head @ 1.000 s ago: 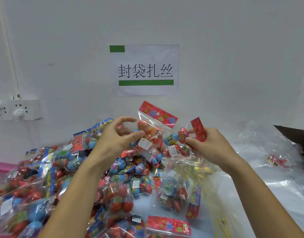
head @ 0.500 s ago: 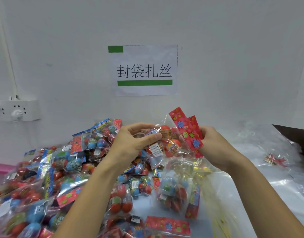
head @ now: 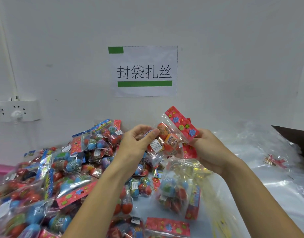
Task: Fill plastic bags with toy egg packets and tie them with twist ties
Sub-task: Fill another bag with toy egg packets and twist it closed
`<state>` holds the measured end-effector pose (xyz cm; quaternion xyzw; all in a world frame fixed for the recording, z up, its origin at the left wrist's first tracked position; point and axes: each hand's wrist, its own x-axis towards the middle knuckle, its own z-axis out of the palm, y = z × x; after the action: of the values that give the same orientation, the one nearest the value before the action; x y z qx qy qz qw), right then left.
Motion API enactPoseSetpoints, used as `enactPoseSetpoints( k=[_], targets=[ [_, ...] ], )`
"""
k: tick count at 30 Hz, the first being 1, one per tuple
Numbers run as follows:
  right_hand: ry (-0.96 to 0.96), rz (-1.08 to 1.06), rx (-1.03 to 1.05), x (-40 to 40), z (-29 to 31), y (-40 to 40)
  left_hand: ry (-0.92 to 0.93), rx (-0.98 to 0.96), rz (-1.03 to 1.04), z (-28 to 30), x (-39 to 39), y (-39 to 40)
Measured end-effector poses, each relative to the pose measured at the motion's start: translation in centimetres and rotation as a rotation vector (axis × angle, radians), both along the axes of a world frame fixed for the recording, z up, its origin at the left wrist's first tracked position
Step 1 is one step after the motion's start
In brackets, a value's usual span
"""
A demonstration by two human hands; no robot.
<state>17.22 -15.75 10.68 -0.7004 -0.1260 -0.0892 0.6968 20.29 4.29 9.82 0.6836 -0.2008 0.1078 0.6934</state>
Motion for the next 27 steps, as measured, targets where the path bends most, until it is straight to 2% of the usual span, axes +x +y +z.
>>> enactPoseSetpoints(
  k=[4, 6, 11, 13, 16, 18, 23, 27],
  targets=[
    [0.038, 0.081, 0.026, 0.0, -0.1, -0.3, 0.057, -0.035, -0.227, 0.0, -0.2, 0.7],
    [0.065, 0.113, 0.01, 0.0, 0.0, -0.5, 0.037, -0.009, -0.254, 0.3, -0.6, 1.0],
    [0.259, 0.241, 0.098, -0.5, 0.3, -1.3, -0.052, 0.299, -0.171, 0.6, -0.7, 1.8],
    [0.288, 0.316, -0.024, -1.0, 0.6, -1.3, -0.077, 0.39, -0.15, 0.6, -0.7, 1.8],
    [0.209, 0.301, -0.241, -1.1, 0.5, -1.0, -0.111, 0.483, -0.125, 0.6, -0.9, 1.3],
    [0.149, 0.249, -0.29, -1.1, 0.3, -0.7, -0.131, 0.46, -0.124, 0.5, -0.9, 0.8],
    [0.122, 0.149, -0.175, -1.0, 0.3, -0.4, -0.036, 0.299, 0.043, 0.0, -0.8, -0.4],
    [0.113, 0.114, -0.147, -0.8, 0.2, -0.6, 0.032, 0.325, -0.004, -0.1, -1.1, -0.5]
  ],
)
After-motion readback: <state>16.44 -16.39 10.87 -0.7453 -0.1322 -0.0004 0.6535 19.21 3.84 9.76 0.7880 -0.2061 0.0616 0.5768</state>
